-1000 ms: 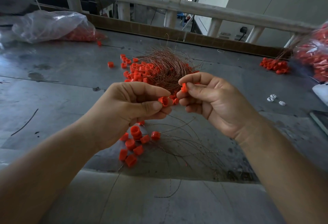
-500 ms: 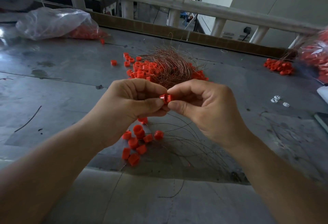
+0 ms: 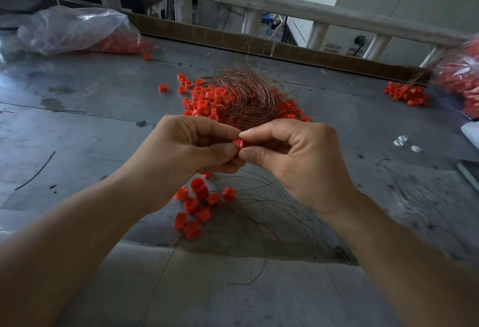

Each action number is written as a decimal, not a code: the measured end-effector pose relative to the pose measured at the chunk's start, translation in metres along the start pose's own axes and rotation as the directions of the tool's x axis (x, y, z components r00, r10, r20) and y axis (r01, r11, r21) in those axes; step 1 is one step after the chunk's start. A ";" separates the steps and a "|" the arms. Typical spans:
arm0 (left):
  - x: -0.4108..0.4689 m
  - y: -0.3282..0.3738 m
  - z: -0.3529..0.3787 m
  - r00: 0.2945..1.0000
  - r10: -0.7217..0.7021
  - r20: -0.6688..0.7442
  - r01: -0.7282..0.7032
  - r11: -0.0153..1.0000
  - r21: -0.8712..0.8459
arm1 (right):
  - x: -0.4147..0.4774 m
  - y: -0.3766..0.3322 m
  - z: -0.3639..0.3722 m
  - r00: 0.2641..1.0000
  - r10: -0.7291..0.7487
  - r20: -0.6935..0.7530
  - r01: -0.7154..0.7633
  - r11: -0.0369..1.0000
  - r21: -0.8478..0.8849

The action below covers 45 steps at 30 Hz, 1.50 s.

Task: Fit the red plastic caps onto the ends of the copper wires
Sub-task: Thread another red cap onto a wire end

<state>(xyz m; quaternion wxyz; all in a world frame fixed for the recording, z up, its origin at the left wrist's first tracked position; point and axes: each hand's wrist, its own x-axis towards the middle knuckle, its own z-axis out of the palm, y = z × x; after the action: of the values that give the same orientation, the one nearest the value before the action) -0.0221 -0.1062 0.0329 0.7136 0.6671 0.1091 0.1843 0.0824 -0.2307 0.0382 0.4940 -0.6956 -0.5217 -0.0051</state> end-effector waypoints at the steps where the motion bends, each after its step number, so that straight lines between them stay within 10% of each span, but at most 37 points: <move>1: 0.000 0.000 0.000 1.000 -0.006 0.008 0.006 1.000 -0.005 | 0.000 0.000 0.000 1.000 0.000 0.003 0.000 1.000 -0.002; 24: -0.002 -0.002 -0.003 0.990 -0.069 0.124 0.079 0.994 -0.075 | 0.001 0.002 -0.001 0.998 -0.055 0.043 0.053 0.997 0.054; 33: -0.003 -0.004 -0.008 0.969 -0.066 0.238 0.099 0.986 -0.132 | 0.003 0.002 -0.004 0.953 -0.072 0.294 0.091 0.994 -0.054; 45: -0.014 -0.005 0.004 0.970 0.152 0.190 -0.157 0.988 0.011 | -0.002 -0.008 0.000 0.958 -0.087 0.272 0.127 0.983 -0.133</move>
<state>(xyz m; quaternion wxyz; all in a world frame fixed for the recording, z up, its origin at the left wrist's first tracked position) -0.0325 -0.1158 0.0274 0.6954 0.6973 -0.0089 0.1735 0.0764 -0.2322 0.0427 0.3652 -0.6958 -0.6180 0.0222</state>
